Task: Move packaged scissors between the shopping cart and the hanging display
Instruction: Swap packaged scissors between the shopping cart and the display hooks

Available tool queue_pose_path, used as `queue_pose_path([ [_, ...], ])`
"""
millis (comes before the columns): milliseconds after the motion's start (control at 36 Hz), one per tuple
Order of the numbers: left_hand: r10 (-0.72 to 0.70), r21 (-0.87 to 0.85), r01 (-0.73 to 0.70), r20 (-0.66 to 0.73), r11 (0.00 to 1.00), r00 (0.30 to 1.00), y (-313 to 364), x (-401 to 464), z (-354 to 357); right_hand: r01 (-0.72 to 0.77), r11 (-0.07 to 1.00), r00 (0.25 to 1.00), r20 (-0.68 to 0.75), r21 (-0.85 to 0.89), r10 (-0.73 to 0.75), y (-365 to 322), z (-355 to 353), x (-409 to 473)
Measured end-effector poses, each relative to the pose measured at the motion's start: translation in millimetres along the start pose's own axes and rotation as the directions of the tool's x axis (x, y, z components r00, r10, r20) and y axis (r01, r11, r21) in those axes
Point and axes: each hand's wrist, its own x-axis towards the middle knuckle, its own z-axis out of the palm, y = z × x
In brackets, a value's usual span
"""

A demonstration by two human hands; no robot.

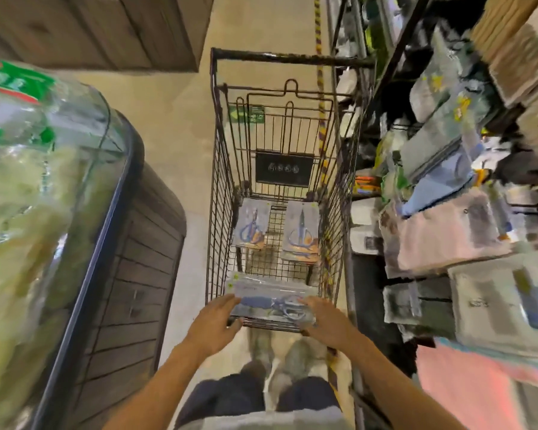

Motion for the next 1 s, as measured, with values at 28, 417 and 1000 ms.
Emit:
queue_pose_path([
  [28, -0.019, 0.011, 0.019, -0.002, 1.0, 1.0, -2, 6, 2, -0.014, 1.0, 1.0, 0.016, -0.006, 0.014, -1, -2, 6],
  [417, -0.057, 0.03, 0.055, 0.06, 0.998, 0.997, -24, 74, 14, -0.17, 0.985, 0.985, 0.043, 0.012, 0.169, 0, 15, 75],
  [1000, -0.164, -0.029, 0.168, 0.116, 0.985, 0.98, -48, 105, 75, 0.044, 0.945, 0.995, -0.074, -0.323, -0.071, 26, 72, 169],
])
